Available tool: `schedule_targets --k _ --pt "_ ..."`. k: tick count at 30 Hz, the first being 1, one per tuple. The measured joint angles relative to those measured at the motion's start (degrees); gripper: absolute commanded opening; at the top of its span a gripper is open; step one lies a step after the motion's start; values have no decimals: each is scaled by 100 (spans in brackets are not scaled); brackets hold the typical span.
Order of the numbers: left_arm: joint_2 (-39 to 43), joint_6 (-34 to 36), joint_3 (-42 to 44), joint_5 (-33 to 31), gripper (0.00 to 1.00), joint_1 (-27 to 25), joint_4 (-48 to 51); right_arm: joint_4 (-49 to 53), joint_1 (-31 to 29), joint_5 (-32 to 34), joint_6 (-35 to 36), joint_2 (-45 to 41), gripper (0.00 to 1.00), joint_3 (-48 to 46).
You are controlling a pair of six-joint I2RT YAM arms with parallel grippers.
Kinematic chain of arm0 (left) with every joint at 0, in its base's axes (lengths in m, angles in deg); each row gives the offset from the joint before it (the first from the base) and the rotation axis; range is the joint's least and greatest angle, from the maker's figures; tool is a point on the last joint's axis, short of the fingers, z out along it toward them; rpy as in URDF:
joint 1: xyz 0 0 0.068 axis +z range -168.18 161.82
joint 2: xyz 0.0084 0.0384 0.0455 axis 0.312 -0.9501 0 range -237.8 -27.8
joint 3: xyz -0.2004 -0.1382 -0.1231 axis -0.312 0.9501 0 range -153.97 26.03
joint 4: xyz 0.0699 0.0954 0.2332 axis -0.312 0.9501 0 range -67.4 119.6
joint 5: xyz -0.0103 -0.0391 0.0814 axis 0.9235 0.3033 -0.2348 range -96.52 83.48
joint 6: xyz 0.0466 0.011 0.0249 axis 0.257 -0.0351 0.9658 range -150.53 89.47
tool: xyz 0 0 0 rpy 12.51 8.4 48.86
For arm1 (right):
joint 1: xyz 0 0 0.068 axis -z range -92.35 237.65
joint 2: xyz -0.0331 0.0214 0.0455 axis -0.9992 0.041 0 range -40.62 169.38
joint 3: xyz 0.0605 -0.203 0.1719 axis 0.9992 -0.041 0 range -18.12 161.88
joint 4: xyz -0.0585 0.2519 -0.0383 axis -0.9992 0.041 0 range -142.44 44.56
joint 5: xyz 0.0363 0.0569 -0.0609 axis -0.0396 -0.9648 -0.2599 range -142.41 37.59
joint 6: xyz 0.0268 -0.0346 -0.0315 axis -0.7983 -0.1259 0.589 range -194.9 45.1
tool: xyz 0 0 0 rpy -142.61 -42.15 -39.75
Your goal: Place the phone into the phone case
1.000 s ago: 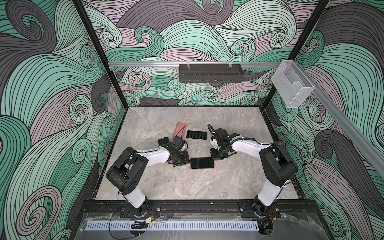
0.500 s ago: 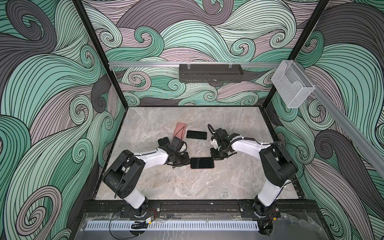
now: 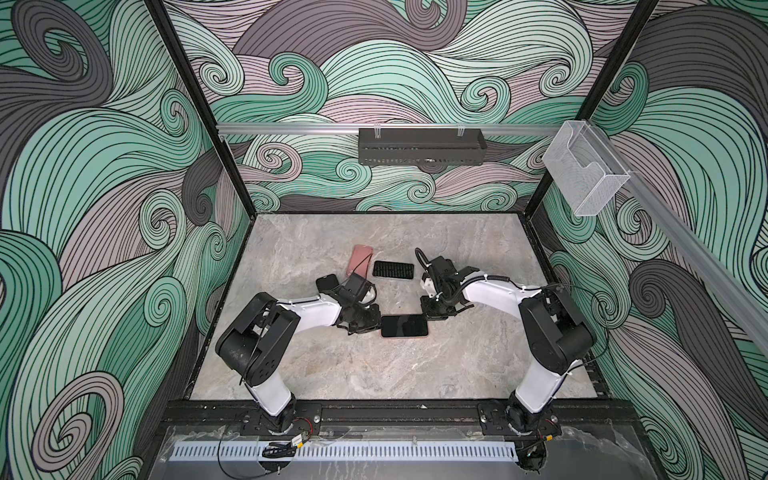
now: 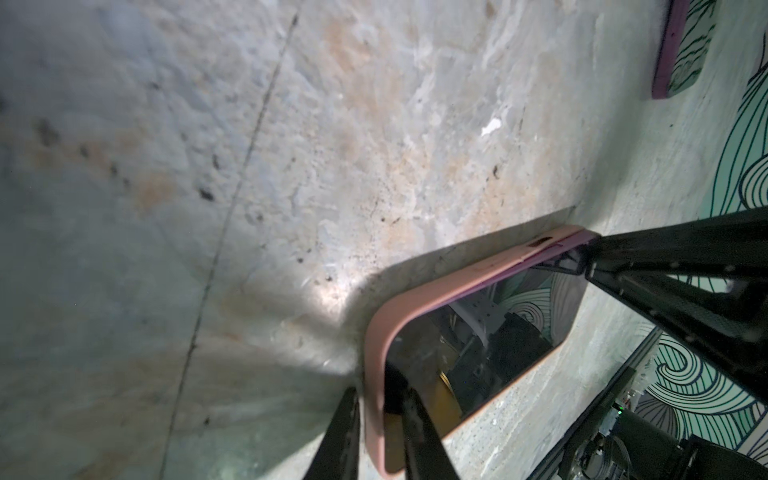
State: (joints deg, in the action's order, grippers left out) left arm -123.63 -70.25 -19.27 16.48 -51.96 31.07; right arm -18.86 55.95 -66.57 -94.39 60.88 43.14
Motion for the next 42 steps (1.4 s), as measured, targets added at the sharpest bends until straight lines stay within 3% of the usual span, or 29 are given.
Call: schedule_targets --k 42 --pt "-44 -15 -46 13 18 0 13 435 -245 391 -79 361 13 350"
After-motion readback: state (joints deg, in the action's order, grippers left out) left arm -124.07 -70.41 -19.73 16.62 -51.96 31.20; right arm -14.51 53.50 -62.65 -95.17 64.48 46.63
